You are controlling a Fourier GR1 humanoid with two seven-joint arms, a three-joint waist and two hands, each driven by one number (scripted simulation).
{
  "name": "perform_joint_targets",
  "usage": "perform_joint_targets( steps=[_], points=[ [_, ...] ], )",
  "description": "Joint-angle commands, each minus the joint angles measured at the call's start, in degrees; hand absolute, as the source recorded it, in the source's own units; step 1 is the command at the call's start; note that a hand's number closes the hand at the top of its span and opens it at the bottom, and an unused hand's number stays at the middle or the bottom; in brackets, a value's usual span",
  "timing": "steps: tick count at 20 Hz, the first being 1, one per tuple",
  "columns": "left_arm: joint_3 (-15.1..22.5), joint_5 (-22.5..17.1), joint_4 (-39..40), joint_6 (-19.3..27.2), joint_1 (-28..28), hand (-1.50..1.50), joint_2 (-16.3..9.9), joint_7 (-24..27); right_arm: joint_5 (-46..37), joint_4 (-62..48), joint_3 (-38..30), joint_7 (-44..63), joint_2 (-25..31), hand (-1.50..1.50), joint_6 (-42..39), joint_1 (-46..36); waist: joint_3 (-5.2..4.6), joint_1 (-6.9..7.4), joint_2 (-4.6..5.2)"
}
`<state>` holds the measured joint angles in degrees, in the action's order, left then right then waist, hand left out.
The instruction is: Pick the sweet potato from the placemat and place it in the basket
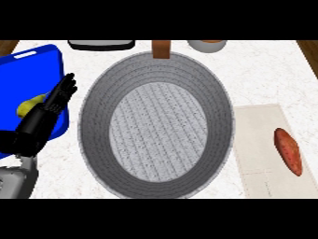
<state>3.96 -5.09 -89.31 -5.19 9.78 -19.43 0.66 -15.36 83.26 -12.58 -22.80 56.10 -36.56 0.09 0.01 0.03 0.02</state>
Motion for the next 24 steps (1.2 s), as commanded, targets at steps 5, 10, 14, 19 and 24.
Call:
perform_joint_targets(
  steps=[5,10,14,19,24],
  points=[
    [0.59,1.31,-5.64,0.04,-0.12,0.00,1.82,-5.04,-10.62,-8.72,5.01,-8.63,-10.54,-1.50,10.35,-0.26,0.08,0.57,0.01],
    [-2.15,2.84,-0.95,-2.52,-1.58,0.00,2.41,0.88,-15.54,-11.84,6.30,-5.60,-14.30,-1.50,10.84,-6.87,0.00,0.27,0.02],
    [-2.19,4.06,4.22,-1.85,3.42,0.00,4.16,0.57,-19.70,-18.74,8.31,-10.39,-18.72,-1.50,17.82,-8.23,0.03,0.27,0.19],
    [-3.12,4.37,-6.02,-2.43,-1.54,0.00,4.86,-4.43,-19.19,-14.23,5.16,-11.35,-19.02,-1.50,14.68,-5.57,0.00,0.09,-0.07],
    [-5.90,4.98,0.60,-5.76,-1.14,0.00,4.14,1.35,-18.66,-12.89,3.28,-12.52,-19.15,-1.50,11.22,-5.63,-0.01,-0.05,-0.04]
  ],
)
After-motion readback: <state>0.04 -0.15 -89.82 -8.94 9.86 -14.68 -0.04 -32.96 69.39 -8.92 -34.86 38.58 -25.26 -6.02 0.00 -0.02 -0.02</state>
